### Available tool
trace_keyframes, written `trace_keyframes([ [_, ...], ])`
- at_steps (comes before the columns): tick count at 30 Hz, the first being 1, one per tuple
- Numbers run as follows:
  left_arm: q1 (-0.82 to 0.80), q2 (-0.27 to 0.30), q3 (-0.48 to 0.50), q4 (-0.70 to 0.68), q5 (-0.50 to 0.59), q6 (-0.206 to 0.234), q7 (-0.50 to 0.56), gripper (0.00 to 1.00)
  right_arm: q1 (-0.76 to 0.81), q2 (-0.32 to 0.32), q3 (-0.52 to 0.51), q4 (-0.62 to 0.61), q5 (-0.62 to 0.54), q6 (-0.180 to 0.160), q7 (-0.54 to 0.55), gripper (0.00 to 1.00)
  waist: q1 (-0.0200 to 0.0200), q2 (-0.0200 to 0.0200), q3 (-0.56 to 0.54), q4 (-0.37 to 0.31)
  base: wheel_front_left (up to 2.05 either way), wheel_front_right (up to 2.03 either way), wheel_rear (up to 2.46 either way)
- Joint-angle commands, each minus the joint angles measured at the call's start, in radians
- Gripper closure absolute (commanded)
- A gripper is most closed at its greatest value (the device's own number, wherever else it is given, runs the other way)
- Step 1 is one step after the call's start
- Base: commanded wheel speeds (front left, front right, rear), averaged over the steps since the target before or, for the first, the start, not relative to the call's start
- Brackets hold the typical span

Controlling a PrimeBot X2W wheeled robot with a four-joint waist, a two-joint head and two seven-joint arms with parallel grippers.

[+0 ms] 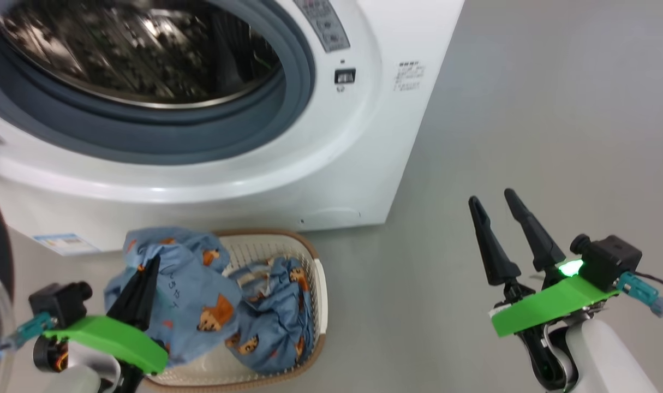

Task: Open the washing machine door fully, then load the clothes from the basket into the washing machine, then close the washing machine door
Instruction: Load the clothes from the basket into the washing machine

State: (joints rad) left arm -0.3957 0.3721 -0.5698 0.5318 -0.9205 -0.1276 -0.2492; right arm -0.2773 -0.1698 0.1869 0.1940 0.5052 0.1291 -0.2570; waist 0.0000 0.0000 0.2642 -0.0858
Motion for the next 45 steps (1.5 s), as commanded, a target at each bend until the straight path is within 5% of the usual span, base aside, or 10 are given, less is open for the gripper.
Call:
trace_keyframes([
  [1, 0.017, 0.031, 0.065, -0.045, 0.022, 0.002, -0.012, 1.0, 0.017, -0.006, 0.028, -0.02, 0.011, 0.002, -0.005, 0.0, 0.0, 0.0, -0.066, 0.013, 0.0, 0.0, 0.0],
  [10, 0.206, -0.001, 0.223, -0.296, 0.147, 0.075, -0.013, 1.0, 0.082, -0.03, 0.037, -0.004, 0.035, 0.002, -0.005, 0.0, 0.0, 0.0, -0.177, 0.01, 0.0, 0.0, 0.0],
  [21, 0.329, -0.001, 0.261, -0.477, 0.199, 0.144, -0.013, 1.0, 0.142, -0.052, 0.026, -0.001, 0.052, 0.002, -0.005, 0.0, 0.0, 0.0, -0.241, 0.018, 0.0, 0.0, 0.0],
  [32, 0.371, 0.007, 0.28, -0.549, 0.228, 0.192, -0.013, 1.0, 0.149, -0.07, 0.026, -0.007, 0.037, 0.002, -0.005, 0.0, 0.0, 0.0, -0.259, 0.015, 0.0, 0.0, 0.0],
  [45, 0.359, -0.006, 0.277, -0.554, 0.244, 0.19, -0.013, 1.0, 0.15, -0.082, 0.018, -0.016, 0.031, 0.002, -0.005, 0.0, 0.0, 0.0, -0.263, 0.018, 0.0, 0.0, 0.0],
])
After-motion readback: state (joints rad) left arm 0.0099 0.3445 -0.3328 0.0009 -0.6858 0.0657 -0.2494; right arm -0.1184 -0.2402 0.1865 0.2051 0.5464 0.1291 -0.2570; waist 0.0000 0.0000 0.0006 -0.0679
